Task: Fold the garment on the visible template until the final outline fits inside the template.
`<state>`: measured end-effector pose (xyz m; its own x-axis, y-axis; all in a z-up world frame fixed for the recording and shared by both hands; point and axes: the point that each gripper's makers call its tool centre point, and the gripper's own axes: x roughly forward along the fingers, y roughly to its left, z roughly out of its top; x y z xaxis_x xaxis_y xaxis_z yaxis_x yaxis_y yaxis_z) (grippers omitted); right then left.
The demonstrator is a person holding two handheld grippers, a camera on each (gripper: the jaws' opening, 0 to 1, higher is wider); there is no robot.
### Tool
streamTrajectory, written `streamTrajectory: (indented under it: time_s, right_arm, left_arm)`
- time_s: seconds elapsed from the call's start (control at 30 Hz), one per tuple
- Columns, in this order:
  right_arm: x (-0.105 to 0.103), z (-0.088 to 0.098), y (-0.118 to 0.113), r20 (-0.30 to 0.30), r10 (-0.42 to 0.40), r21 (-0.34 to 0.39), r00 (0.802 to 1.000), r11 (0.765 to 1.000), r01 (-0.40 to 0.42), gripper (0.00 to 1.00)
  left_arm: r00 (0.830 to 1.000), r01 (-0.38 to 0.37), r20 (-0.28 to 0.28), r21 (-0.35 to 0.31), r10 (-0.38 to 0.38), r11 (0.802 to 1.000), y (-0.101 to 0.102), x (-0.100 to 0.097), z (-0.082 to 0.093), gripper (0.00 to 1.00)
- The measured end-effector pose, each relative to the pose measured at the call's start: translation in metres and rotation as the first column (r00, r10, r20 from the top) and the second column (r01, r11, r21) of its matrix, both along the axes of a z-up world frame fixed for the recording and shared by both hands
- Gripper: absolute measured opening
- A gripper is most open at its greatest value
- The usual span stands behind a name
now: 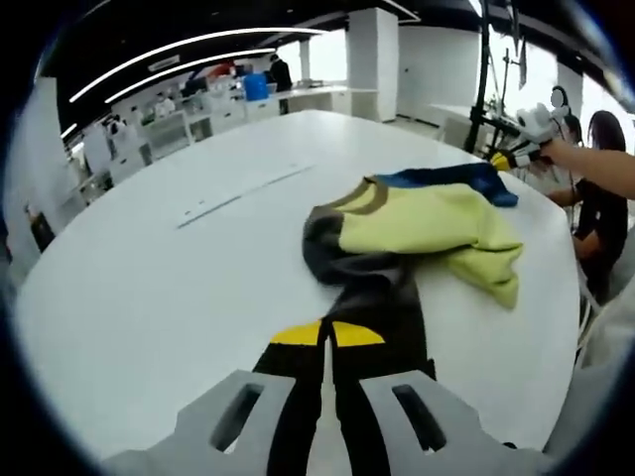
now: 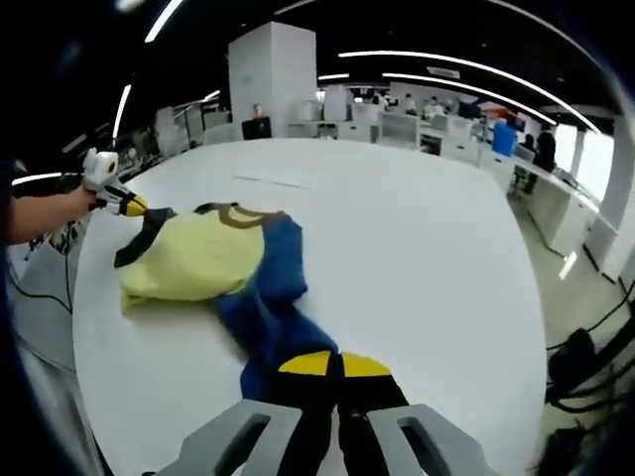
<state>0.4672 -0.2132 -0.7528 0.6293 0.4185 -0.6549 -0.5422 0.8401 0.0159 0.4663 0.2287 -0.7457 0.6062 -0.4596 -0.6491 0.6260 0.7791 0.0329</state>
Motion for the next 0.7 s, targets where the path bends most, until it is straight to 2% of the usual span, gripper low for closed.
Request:
streamTrajectory:
  time_s: [0.27, 0.7]
  right_arm:
    - [0.006, 0.001, -0.013, -0.013, -0.017, -0.045, 1.000, 0.999, 0.017, 0.00]
    - [0.012, -0.007, -0.044, -0.048, -0.055, -0.119, 0.997, 0.992, 0.049, 0.00]
  left_arm:
    - [0.999, -0.037, -0.013, 0.041, 0.037, 0.998, 0.024, 0.008, -0.006, 0.00]
    - [0.999, -0.030, -0.024, 0.097, 0.033, 0.995, 0.033, 0.017, -0.008, 0.00]
